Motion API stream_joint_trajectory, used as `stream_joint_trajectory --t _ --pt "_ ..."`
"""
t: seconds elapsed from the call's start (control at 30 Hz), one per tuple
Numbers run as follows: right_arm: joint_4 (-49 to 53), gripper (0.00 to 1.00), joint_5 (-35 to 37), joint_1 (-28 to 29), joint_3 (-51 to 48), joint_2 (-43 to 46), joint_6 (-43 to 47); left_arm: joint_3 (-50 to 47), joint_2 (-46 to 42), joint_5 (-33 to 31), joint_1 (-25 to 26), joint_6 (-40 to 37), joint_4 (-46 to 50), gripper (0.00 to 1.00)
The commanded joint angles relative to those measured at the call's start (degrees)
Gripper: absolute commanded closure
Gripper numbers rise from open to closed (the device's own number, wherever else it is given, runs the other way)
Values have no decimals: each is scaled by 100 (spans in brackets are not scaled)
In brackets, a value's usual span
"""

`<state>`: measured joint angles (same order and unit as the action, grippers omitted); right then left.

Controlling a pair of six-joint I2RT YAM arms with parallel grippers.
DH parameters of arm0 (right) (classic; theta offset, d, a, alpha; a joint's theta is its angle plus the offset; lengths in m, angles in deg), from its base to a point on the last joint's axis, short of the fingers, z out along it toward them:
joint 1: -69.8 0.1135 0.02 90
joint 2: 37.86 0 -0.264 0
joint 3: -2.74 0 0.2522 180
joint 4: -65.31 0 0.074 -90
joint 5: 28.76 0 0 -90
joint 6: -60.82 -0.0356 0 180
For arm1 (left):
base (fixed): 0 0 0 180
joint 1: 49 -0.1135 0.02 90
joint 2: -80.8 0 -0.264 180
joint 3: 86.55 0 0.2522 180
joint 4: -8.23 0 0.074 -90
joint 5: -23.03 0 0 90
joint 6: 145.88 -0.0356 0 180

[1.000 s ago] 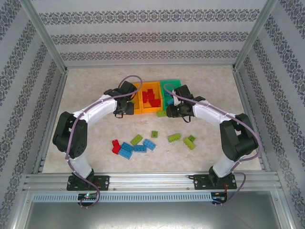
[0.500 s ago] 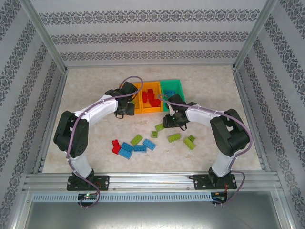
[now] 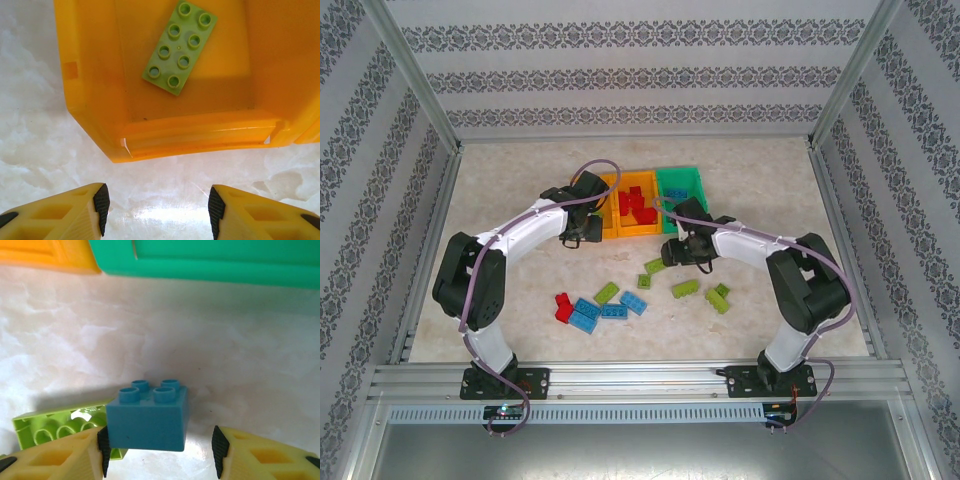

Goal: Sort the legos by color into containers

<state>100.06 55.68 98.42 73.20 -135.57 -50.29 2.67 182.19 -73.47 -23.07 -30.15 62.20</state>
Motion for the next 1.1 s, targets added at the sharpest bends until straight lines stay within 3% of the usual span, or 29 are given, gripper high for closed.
stream_joint_trajectory --t 0.0,0.37,0.7,0.87,1.07 --pt "-137 42 144 -25 -85 191 -104 74 58 -60 94 22 -28 43" --pt "-132 44 76 -32 44 -133 -30 65 58 -79 112 43 -24 43" --pt "-153 60 204 -23 178 -271 62 109 53 -135 140 37 26 43" --pt "-138 69 341 -41 46 -25 89 160 55 -198 367 -114 109 43" --pt "-79 70 441 -290 191 473 16 141 92 43 849 -170 4 43"
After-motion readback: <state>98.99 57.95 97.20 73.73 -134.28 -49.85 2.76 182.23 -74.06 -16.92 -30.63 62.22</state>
